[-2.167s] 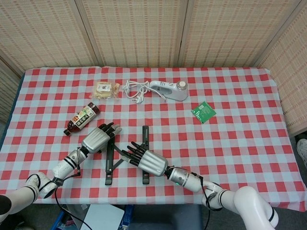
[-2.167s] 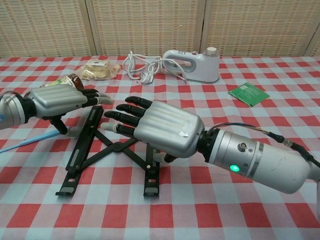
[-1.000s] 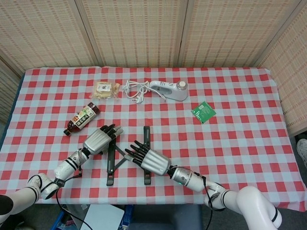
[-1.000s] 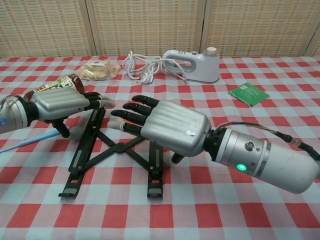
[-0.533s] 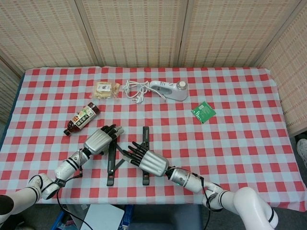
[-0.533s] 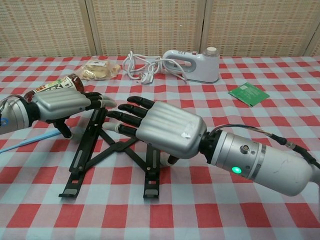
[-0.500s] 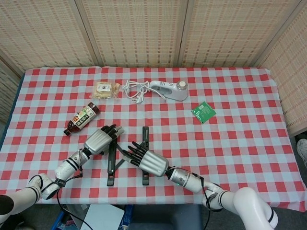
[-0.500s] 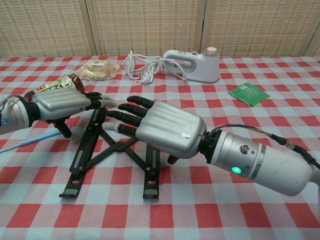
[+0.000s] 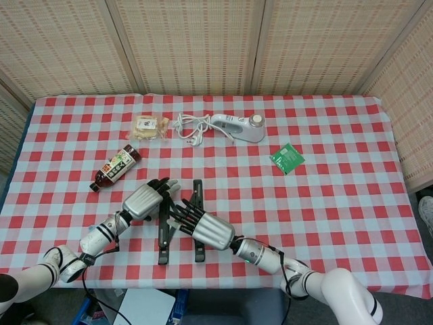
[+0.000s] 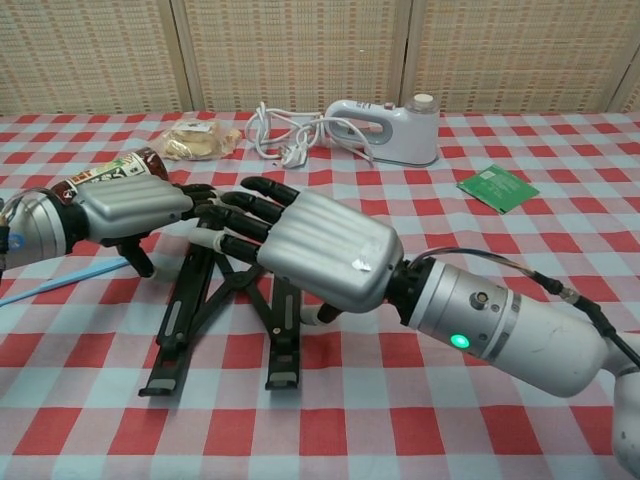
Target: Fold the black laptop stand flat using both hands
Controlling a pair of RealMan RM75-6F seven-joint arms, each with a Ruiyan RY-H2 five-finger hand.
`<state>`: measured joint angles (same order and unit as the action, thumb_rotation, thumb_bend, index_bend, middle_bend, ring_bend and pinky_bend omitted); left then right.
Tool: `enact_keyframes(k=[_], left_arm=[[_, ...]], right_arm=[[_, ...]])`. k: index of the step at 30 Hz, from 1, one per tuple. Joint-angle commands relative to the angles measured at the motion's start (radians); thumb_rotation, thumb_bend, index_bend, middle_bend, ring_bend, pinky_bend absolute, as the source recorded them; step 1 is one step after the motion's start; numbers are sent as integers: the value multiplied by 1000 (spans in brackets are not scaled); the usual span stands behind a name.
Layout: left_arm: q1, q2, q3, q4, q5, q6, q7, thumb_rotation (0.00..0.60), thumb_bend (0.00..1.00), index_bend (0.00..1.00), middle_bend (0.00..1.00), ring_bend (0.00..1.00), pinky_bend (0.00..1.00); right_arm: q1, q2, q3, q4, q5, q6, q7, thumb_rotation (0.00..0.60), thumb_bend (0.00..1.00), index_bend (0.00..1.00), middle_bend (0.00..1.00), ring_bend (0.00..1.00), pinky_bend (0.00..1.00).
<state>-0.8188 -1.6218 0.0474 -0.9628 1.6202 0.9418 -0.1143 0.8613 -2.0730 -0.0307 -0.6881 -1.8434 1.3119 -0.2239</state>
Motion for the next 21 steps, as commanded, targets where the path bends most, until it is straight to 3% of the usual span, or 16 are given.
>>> enact_keyframes(k=[1, 12, 21], left_arm=[[-1, 2, -2, -9, -3, -2, -5, 600, 288, 0, 0, 0, 182], [-17, 28, -14, -101, -4, -6, 6, 600, 288, 0, 0, 0, 182], [-16, 47, -15, -146, -13, -12, 44, 600, 288, 0, 0, 0, 182]], right_arm=[[1, -9, 2, 12, 1, 5, 7, 600, 0, 0, 0, 0, 0], [15, -63, 14, 75, 4, 38, 18, 600, 0, 0, 0, 0, 0], [18, -55, 4, 49, -2, 54, 12, 600, 0, 0, 0, 0, 0]])
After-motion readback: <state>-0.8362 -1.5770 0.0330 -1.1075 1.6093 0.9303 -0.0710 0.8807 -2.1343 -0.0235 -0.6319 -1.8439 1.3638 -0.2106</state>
